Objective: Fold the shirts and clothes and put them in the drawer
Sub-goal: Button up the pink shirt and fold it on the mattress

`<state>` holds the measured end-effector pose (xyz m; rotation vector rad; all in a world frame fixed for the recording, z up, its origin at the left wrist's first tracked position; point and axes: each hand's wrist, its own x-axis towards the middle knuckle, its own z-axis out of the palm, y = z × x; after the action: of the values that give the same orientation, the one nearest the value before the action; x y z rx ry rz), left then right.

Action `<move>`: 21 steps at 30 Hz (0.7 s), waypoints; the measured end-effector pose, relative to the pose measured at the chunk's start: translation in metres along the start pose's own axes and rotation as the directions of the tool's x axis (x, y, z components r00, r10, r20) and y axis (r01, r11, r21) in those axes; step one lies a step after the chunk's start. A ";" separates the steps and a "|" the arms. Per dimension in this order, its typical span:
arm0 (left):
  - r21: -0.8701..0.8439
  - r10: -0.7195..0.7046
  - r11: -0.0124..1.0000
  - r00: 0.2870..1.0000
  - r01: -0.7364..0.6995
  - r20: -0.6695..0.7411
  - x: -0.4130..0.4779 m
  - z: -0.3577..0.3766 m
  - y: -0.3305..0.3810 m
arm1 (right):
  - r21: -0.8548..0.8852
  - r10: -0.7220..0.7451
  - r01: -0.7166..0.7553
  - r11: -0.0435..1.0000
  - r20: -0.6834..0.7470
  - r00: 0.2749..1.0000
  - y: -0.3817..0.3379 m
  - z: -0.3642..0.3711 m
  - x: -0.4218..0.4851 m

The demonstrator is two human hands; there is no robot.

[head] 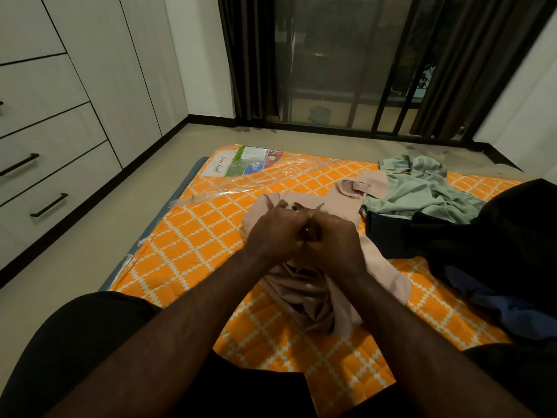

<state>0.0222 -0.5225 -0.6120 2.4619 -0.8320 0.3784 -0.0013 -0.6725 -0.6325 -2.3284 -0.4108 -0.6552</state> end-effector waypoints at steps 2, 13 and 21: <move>-0.004 0.010 1.000 1.000 -0.010 0.008 0.000 0.000 0.000 | 0.007 0.008 -0.008 1.000 -0.015 1.000 -0.002 -0.001 0.000; -0.055 0.006 0.998 0.999 -0.008 -0.035 0.001 0.006 -0.010 | 0.063 0.088 -0.085 0.994 -0.043 0.995 0.005 0.002 0.000; -0.048 0.083 0.995 0.979 -0.093 -0.187 -0.002 0.013 -0.014 | 0.316 0.306 -0.298 0.901 0.024 0.952 0.007 -0.003 0.003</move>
<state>0.0306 -0.5194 -0.6293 2.3022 -0.8622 0.5976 0.0037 -0.6792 -0.6324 -2.0160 -0.1228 -0.4311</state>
